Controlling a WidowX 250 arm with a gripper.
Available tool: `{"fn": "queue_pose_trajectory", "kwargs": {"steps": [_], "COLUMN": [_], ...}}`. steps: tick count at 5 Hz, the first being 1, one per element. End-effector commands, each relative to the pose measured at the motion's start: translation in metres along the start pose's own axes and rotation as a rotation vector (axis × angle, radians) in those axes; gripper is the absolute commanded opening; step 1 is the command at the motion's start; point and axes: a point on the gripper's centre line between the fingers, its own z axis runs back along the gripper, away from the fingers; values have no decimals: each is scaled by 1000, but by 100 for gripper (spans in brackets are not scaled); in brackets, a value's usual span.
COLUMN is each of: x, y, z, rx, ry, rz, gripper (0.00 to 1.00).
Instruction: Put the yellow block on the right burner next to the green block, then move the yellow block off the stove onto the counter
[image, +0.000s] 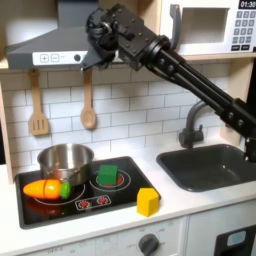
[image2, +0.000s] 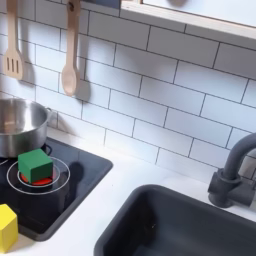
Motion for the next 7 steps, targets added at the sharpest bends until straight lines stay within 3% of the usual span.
{"fn": "queue_pose_trajectory", "kwargs": {"steps": [1, 5, 6, 7], "x": [11, 17, 17, 15], "y": [-3, 14, 9, 8], "z": [2, -13, -17, -18], "rx": [13, 46, 19, 16], "ry": [-21, -17, -9, -4], "rz": [-2, 33, 46, 51], "gripper": [0, 0, 0, 0]}}
